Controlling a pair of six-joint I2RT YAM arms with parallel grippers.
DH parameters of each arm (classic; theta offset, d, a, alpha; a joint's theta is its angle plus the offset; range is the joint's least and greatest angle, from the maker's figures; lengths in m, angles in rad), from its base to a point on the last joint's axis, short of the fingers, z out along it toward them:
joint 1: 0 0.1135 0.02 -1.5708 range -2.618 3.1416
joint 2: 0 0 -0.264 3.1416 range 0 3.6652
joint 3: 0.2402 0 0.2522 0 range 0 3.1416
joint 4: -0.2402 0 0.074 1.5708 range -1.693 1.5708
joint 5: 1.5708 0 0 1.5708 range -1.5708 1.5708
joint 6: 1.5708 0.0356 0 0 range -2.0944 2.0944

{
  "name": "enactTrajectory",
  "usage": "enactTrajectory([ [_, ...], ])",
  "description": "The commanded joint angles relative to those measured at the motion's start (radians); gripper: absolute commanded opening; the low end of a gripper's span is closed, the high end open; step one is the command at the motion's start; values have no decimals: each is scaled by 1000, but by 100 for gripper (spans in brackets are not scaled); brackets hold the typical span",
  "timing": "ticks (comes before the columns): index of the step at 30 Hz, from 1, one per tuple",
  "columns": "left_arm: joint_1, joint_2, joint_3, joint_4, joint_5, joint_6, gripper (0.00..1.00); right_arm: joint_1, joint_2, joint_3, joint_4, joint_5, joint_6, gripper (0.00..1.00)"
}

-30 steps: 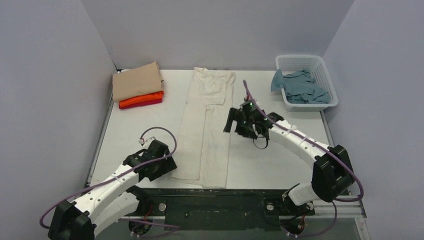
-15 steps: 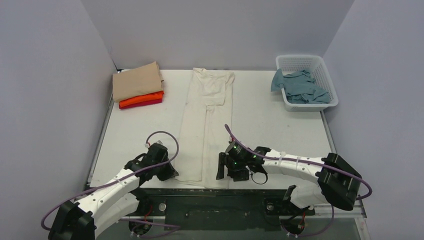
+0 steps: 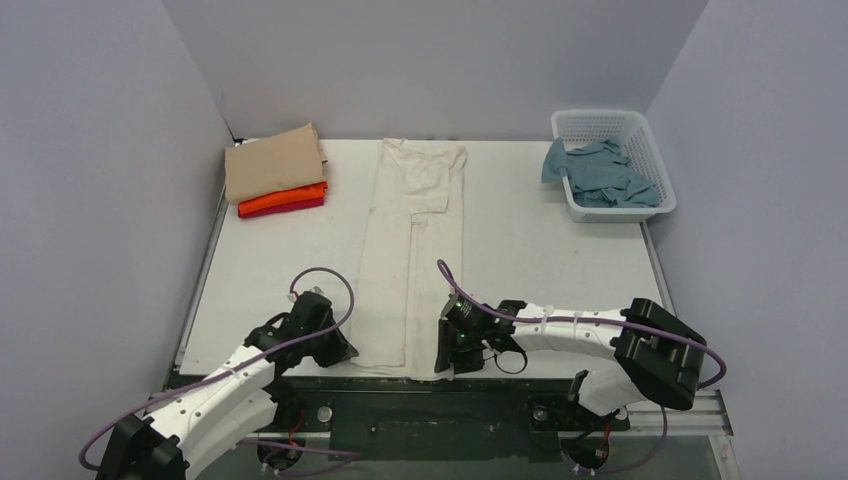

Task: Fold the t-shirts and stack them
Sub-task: Grab the bottom of the folded rectangular tshirt with both arms, then fold the folded rectangular tshirt in 1/3 of the way

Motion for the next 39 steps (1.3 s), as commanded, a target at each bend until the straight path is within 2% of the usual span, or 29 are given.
enactTrajectory([
  [1,-3,-28,-8,-33,31,0,0,12,41,-12,16,18,12,38],
  [3,-2,-47,-7,-22,37,3,0,16,40,-16,19,27,5,23],
  [4,-3,-54,-5,-17,40,3,0,18,29,-13,18,37,1,13],
  [6,-3,-71,8,10,51,3,0,16,-7,1,18,78,-17,0],
  [9,-3,-87,54,65,45,-1,0,-4,-42,51,-32,123,-61,0],
  [13,1,-19,138,150,-13,5,0,-90,-32,132,-44,115,-117,0],
  [18,24,201,302,263,-32,58,0,-190,-6,243,-44,112,-206,0],
  [24,99,421,507,312,-74,139,0,-341,113,418,-71,89,-281,0],
  [31,171,687,705,364,-14,220,0,-459,221,546,-57,46,-327,0],
  [39,217,907,883,386,54,257,0,-559,376,662,-15,-38,-358,0],
])
